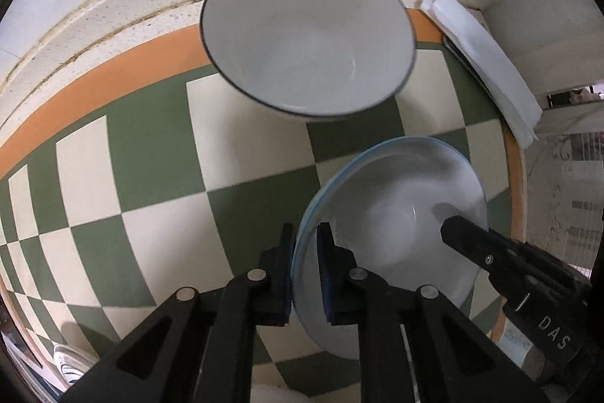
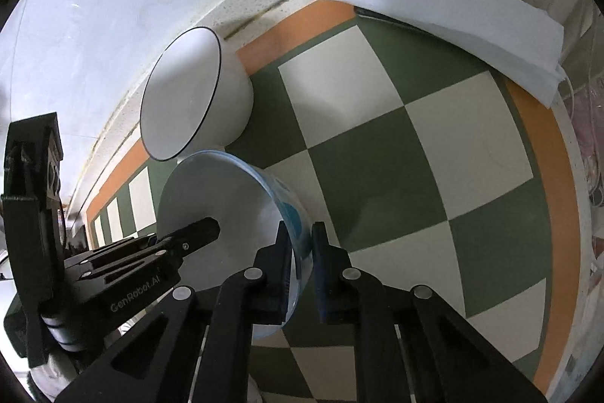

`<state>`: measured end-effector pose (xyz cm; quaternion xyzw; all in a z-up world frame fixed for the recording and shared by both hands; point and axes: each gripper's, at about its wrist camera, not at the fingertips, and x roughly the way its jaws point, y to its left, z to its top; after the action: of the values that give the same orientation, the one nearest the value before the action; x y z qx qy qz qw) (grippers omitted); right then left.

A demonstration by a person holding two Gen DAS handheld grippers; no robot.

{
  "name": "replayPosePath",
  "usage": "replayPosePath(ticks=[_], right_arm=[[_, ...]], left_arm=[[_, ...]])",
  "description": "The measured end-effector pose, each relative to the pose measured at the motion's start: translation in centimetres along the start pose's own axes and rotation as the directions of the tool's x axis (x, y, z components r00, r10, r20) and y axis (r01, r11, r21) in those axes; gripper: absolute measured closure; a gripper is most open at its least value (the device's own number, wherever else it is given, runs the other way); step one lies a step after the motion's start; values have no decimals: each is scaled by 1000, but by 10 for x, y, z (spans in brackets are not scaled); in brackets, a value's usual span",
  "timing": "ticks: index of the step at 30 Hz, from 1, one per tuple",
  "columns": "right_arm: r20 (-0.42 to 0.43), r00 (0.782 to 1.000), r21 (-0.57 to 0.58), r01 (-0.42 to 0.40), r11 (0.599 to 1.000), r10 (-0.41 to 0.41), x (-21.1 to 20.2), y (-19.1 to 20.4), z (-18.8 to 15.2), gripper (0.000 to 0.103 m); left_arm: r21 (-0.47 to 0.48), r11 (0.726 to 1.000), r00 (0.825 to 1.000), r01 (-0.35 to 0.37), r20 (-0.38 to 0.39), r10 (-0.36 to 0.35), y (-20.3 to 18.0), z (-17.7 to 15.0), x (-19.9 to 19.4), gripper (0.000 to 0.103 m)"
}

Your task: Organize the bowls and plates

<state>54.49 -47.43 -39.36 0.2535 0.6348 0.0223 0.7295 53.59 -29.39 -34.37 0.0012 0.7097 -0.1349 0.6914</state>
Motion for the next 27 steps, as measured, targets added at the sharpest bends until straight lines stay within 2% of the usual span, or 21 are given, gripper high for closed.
replayPosePath(ticks=[5,15,19,27], right_arm=[[18,1000,-46,-4,999,5,-23,19,-16,91],[59,997,-162,-46,986,56,-85,64,-80,91],[62,996,-197,-56,979,69,-98,80,-108,91],[19,996,-220,-78,973,84,-93,96,-162,91]], left_arm=[[4,1000,999,11,38,-12,7,-23,-32,93],[7,1000,988,13,151,-13,34,-93,-108,93],[6,1000,985,-7,170,6,40,-120,-118,93],[-26,1000,988,7,157,-3,65,-164,-118,93]])
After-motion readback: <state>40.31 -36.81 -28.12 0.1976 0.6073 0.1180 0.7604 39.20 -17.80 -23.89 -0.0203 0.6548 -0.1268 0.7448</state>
